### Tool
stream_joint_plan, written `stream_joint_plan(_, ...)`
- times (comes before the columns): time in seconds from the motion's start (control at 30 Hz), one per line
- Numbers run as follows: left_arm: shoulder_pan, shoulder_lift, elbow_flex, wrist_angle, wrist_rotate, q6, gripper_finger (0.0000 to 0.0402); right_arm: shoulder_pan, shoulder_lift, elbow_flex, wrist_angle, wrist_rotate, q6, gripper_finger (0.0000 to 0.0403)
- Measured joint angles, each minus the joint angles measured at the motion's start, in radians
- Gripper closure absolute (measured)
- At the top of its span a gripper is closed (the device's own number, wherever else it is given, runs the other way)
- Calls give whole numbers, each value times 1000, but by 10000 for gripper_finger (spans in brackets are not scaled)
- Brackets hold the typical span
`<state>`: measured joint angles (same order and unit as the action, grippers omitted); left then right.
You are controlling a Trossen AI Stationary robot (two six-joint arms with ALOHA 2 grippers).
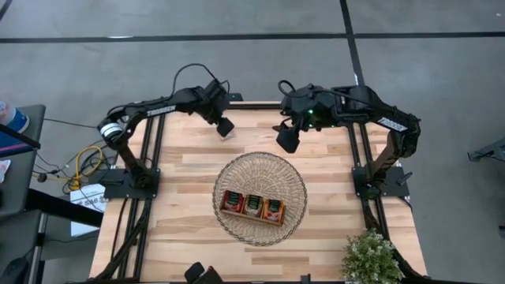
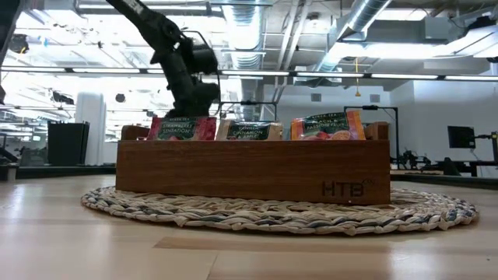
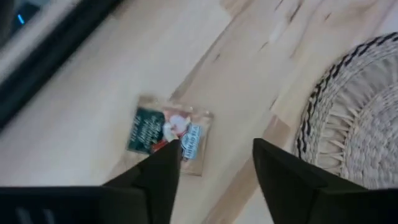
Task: Pick & Place Tea
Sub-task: Put the brown tea bag into the middle section of the wooden organizer
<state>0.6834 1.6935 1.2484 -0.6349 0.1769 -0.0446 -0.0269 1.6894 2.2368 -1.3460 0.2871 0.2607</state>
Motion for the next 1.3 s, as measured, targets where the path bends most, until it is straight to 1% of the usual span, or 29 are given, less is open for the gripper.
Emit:
stream_joint_plan(0.07, -7, 31, 0, -2, -25, -33, 193, -10, 0, 0, -1, 1, 0, 154)
stream_joint_plan(0.13, -13, 65, 0, -10, -81, -75, 179, -20, 0, 0, -1, 1, 0, 154)
stream_joint_plan(0.2, -17, 97, 0, -15, -131, -114, 170, -30, 0, 0, -1, 2, 1, 154)
stream_joint_plan(0.3, -21, 138, 0, -27, -171, -151, 165, -40, 0, 0, 0, 0, 1, 154)
stream_joint_plan(0.47, -32, 183, 0, -30, -174, -135, 165, -50, 0, 0, 0, -23, 12, 154)
stream_joint_plan(0.67, -44, 197, 1, 4, -197, -80, 165, -54, 1, 0, 0, -27, 20, 154)
stream_joint_plan(0.73, -44, 203, 1, 13, -185, -76, 165, -54, 1, 0, 0, -27, 20, 154)
stream_joint_plan(0.83, -44, 233, 2, 11, -128, -57, 165, -54, 1, 0, 0, -27, 20, 154)
stream_joint_plan(1.03, -45, 288, 7, -21, -139, -52, 165, -54, 1, 0, 1, -27, 20, 154)
stream_joint_plan(1.1, -49, 293, 8, -20, -139, -52, 170, -58, 1, 0, 1, -27, 20, 154)
stream_joint_plan(1.17, -53, 294, 7, -15, -157, -50, 183, -61, 1, 0, 1, -27, 20, 154)
stream_joint_plan(1.23, -60, 293, 6, -14, -181, -49, 205, -61, 1, 0, 1, -27, 20, 154)
stream_joint_plan(1.3, -65, 294, 5, -13, -189, -48, 235, -66, 1, 0, 1, -28, 19, 154)
